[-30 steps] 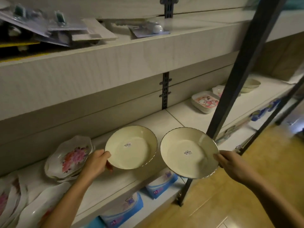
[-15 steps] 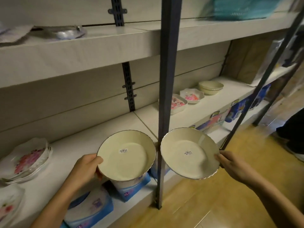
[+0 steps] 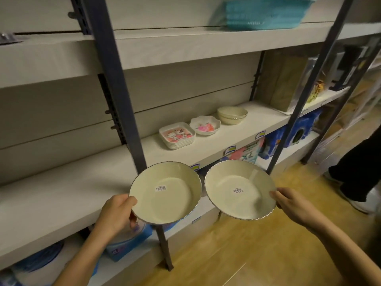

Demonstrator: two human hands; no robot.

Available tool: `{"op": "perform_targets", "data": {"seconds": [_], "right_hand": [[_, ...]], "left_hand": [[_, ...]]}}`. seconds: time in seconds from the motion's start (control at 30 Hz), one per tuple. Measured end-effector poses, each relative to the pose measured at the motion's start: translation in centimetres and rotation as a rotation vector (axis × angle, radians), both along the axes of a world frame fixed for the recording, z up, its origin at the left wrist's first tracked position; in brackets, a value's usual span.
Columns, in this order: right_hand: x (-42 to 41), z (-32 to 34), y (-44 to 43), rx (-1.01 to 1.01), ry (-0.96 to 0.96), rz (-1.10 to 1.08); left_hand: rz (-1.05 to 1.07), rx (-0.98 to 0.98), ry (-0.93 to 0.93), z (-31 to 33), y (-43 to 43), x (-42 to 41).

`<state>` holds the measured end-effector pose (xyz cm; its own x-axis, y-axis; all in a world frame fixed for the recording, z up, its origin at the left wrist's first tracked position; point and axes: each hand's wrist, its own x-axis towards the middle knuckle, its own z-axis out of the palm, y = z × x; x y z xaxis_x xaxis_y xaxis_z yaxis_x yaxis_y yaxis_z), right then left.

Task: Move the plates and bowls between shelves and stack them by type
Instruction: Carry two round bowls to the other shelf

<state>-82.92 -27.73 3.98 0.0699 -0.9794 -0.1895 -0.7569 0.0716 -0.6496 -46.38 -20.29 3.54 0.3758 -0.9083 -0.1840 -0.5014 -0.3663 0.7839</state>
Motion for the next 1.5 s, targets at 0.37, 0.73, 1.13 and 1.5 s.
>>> {"op": "perform_targets", "data": {"seconds": [0.37, 0.73, 1.13, 1.5], "right_hand": [[-6.9, -0.8, -11.7, 0.020, -0.036, 0.018], [-11.3, -0.2, -28.4, 0.033, -0.100, 0.089], [-14.8, -0.9, -48.2, 0.047, -0.067, 0.342], [-11.9, -3.5, -61.1, 0.035, -0.018, 0.479]], "left_hand": [[0.049, -0.067, 0.007, -0.3, -11.7, -7.7], [0.161, -0.107, -0.075, 0.7, -24.8, -12.7], [0.519, -0.066, -0.067, -1.4, -34.2, -20.6], [0.738, -0.082, -0.100, -2.1, -38.4, -26.0]]}}
